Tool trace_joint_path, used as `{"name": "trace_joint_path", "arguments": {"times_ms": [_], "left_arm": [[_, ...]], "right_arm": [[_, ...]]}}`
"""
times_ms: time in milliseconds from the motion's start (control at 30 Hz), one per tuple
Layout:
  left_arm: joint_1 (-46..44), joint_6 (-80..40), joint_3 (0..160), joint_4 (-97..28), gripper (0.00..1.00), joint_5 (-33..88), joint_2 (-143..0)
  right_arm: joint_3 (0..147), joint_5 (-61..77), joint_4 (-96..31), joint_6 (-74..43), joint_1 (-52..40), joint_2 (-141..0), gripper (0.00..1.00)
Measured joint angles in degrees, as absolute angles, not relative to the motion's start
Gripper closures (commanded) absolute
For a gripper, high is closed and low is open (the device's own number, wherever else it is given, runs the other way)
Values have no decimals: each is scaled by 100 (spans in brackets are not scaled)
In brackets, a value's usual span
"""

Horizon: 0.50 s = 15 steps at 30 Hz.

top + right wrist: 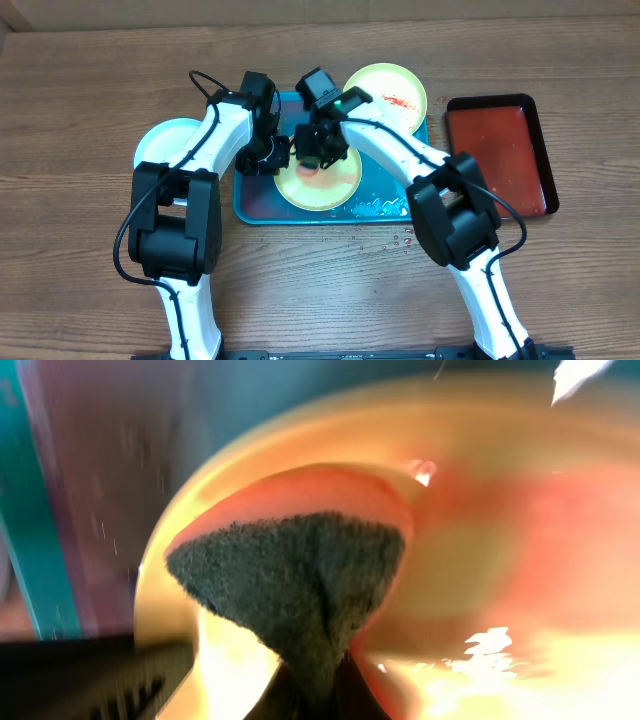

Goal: Clean dirty plates on tray and stack at the side

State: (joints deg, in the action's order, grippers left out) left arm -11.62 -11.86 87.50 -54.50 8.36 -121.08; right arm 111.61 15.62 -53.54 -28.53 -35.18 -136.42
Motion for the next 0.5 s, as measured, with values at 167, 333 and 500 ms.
{"name": "trace_joint_path", "arguments": {"times_ms": [167, 333, 500], "left_arm": [[-1125, -1184, 8746, -5468, 96, 856, -12108], [-1125, -1184, 8744, -5468, 96, 856, -12108], [-1127, -1184, 8744, -5461, 96, 856, -12108]], "right_arm": [[11163, 1791, -5937, -2788, -3701, -13659, 96], [11177, 1859, -6716, -2633, -3682, -13657, 96], [11281, 1225, -7581, -2563, -3548, -13655, 96]]}}
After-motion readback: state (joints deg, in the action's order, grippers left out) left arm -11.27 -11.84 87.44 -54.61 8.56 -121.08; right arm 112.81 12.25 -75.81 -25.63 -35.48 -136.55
